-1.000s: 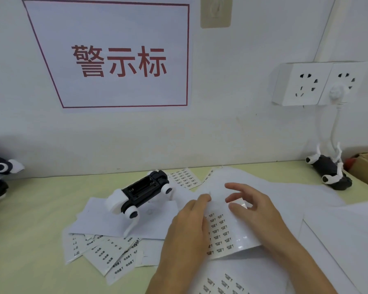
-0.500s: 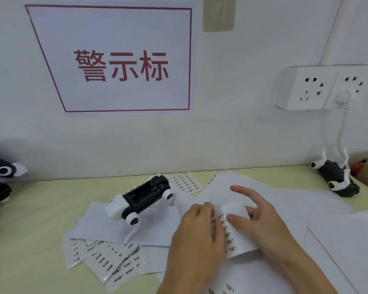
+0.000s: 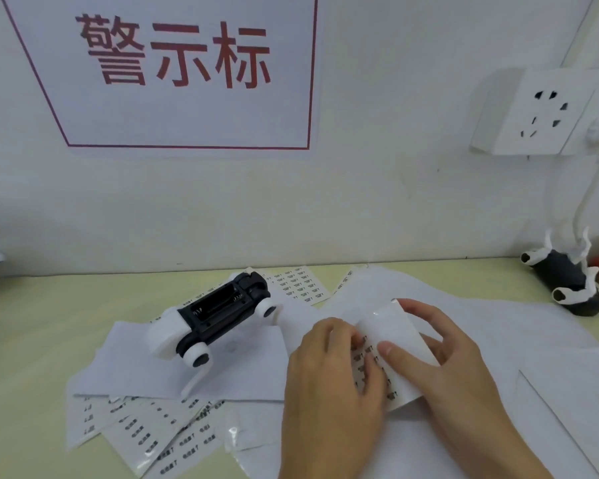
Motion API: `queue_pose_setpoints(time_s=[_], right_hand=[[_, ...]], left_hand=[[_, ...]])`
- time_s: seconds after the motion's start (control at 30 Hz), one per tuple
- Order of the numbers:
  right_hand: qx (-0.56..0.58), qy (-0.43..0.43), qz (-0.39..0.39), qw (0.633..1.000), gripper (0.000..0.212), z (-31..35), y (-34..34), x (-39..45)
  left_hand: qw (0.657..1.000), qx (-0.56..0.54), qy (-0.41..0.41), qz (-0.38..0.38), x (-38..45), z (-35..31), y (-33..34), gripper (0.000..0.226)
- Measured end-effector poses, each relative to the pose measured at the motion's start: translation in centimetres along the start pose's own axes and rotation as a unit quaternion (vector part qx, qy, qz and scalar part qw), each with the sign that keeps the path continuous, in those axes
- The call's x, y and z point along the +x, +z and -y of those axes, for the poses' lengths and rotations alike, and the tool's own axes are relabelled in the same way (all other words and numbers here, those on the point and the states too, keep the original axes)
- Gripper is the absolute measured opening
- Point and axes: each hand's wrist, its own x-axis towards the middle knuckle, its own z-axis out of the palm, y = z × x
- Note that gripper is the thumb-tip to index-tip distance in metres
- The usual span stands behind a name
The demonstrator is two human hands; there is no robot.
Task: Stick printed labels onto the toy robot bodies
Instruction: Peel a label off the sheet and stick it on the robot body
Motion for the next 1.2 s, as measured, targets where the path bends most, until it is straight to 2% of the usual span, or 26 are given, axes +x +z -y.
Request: queue_pose_setpoints(time_s=[0.27,0.37,0.53,0.73,0.83,0.9,1.07,1.2], right_hand=[[-0.018,0.007,0.005,1.000,0.049,-0.48,-0.29,0.35],[-0.015,0.008,0.016,1.000,0.049,-0.64,-0.30,0.48],[-0.015,0.002,0.017,1.000,0.047,-0.60,-0.10,0.37],[-0.036,-0.018,0.009,0.999,0.048,-0.65,0.36,0.32],[-0.038,-0.023,0.007,0.999,0.048,-0.66,0.50,0.31],[-0.039,-0.024,0.006,0.999,0.048,-0.70,0.51,0.27],[-0.045,-0.022,0.000,0.999,0.048,-0.87,0.47,0.25],[-0.047,-0.023,-0.001,0.999,0.049,-0.93,0.51,0.34]], left_hand=[[0.995,0.051,0.027,-0.082,-0.01,0.02,0.51,0.011],[0.994,0.031,0.019,-0.102,-0.05,0.08,0.67,0.007],[0.994,-0.046,-0.036,-0.090,-0.14,-0.17,0.28,0.013],[0.992,-0.056,-0.062,-0.095,-0.25,-0.75,0.63,0.019],[0.990,-0.075,-0.078,-0.094,-0.22,-0.60,0.59,0.014],[0.987,-0.093,-0.089,-0.092,-0.18,-0.39,0.55,0.002],[0.981,-0.136,-0.116,-0.071,-0.05,-0.27,0.43,0.012],[0.979,-0.155,-0.112,-0.074,0.13,-0.38,0.31,0.009]])
